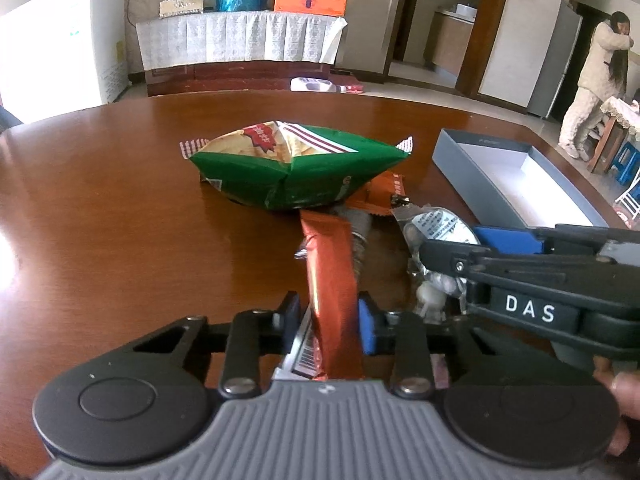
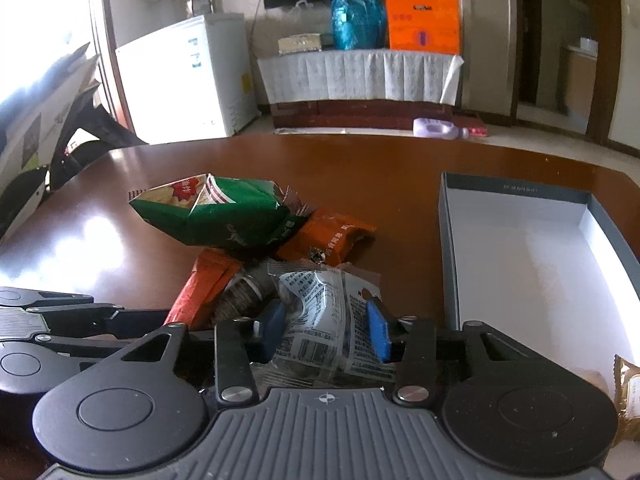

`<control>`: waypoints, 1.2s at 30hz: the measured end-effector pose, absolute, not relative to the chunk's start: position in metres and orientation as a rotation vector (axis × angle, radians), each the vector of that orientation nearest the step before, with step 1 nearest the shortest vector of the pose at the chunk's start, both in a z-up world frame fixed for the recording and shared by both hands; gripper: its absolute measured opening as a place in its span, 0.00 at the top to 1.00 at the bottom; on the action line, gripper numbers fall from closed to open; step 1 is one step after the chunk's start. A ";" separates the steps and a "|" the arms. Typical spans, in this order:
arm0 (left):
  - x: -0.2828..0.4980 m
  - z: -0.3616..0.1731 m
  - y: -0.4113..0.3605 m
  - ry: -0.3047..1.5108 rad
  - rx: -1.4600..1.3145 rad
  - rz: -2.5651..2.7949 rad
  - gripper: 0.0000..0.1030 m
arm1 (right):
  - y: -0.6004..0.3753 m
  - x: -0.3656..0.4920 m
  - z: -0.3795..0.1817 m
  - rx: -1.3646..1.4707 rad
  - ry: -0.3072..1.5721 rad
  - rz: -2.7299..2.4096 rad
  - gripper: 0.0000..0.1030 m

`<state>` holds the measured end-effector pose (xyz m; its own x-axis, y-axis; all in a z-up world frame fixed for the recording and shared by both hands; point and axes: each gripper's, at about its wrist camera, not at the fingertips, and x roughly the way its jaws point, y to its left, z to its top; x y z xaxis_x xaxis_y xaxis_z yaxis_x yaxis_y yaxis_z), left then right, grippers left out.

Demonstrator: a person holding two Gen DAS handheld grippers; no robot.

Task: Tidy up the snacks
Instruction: 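Grasp the clear printed wrapper packet with the right gripper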

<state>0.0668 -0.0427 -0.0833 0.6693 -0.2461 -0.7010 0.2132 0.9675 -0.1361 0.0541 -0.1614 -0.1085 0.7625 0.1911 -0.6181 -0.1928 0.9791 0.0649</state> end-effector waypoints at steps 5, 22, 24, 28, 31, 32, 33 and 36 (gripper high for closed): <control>0.065 -0.082 -0.037 0.791 -0.059 -0.253 0.77 | -0.161 0.051 -0.104 -0.004 0.650 0.216 0.66; 0.058 -0.072 -0.026 0.761 -0.070 -0.256 0.77 | -0.168 0.044 -0.096 0.062 0.640 0.244 0.69; 0.058 -0.074 -0.026 0.772 -0.062 -0.261 0.77 | -0.169 0.046 -0.095 0.064 0.645 0.247 0.70; 0.057 -0.078 -0.022 0.781 -0.067 -0.244 0.77 | -0.167 0.045 -0.095 0.059 0.649 0.248 0.70; 0.056 -0.077 -0.020 0.763 -0.062 -0.248 0.77 | -0.167 0.045 -0.095 0.055 0.649 0.248 0.70; 0.056 -0.077 -0.020 0.759 -0.061 -0.252 0.77 | -0.167 0.045 -0.096 0.055 0.649 0.249 0.70; 0.055 -0.076 -0.021 0.753 -0.060 -0.260 0.78 | -0.167 0.045 -0.096 0.053 0.648 0.249 0.70; 0.053 -0.074 -0.022 0.741 -0.047 -0.267 0.82 | -0.167 0.044 -0.095 0.056 0.645 0.251 0.70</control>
